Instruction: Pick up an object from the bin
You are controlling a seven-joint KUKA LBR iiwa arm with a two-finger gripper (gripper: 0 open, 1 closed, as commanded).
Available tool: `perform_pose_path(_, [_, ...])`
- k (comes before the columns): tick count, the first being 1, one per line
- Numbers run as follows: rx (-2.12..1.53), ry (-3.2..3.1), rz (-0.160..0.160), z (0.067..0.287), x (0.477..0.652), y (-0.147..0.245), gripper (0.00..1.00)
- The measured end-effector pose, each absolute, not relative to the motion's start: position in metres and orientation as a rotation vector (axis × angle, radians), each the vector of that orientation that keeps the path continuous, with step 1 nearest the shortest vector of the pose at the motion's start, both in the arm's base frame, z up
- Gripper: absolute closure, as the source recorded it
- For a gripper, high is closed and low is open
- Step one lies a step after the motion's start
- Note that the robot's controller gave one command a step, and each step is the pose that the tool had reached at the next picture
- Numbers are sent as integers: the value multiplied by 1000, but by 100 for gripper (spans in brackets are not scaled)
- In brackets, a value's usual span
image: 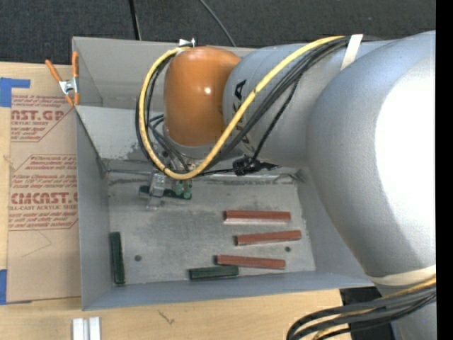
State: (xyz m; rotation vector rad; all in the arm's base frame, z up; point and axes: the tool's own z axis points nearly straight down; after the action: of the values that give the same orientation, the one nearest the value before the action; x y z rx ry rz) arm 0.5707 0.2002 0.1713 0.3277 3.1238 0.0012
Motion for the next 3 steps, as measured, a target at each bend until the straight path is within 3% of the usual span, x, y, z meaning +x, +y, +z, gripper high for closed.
perform_pose_path(1, [344,3124,1,217,562,198,100])
perform_pose_path(2, [319,3120,4,255,570,198,0])
perform_pose_path(3, [319,3123,2,253,569,198,0])
